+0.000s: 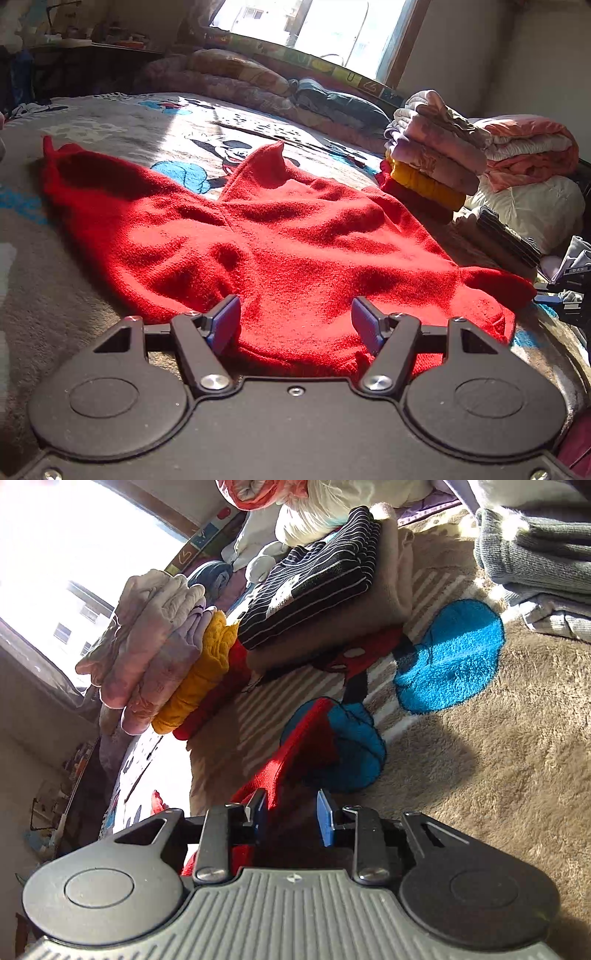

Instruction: Fold clothes

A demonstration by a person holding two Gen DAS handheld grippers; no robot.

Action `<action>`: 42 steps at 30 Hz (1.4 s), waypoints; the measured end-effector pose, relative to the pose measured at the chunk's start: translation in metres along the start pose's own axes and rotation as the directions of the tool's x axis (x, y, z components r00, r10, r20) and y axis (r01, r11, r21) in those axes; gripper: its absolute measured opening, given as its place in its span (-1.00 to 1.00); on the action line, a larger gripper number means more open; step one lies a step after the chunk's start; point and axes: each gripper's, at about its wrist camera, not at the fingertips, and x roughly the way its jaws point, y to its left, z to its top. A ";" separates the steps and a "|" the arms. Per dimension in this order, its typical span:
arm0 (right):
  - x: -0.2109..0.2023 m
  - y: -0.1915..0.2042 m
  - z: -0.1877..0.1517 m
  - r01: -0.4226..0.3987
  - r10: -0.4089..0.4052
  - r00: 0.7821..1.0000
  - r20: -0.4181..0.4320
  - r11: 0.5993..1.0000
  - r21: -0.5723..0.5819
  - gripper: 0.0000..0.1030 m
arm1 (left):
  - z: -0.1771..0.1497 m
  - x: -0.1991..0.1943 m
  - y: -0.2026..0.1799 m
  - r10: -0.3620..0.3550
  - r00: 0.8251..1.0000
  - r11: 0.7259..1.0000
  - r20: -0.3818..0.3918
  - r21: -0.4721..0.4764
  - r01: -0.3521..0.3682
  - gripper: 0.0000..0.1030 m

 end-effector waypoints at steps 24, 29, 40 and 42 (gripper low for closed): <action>0.041 0.050 0.029 -0.242 0.266 0.954 0.137 0.956 -0.165 -0.88 | 0.000 0.016 -0.002 0.018 1.000 0.999 0.001 0.042 -0.018 0.28; 0.061 0.032 0.028 -0.062 0.074 0.996 0.057 0.981 -0.181 -0.70 | 0.001 0.016 -0.001 0.011 1.000 1.000 0.000 0.025 -0.011 0.28; 0.067 0.001 0.027 -0.050 0.050 0.998 0.046 0.999 0.005 -0.06 | 0.001 0.014 -0.002 0.013 1.000 0.999 0.000 0.030 -0.013 0.28; 0.071 0.008 0.031 -0.056 0.056 0.997 0.053 0.998 -0.007 -0.07 | 0.001 0.014 -0.002 0.014 1.000 0.999 0.001 0.032 -0.014 0.28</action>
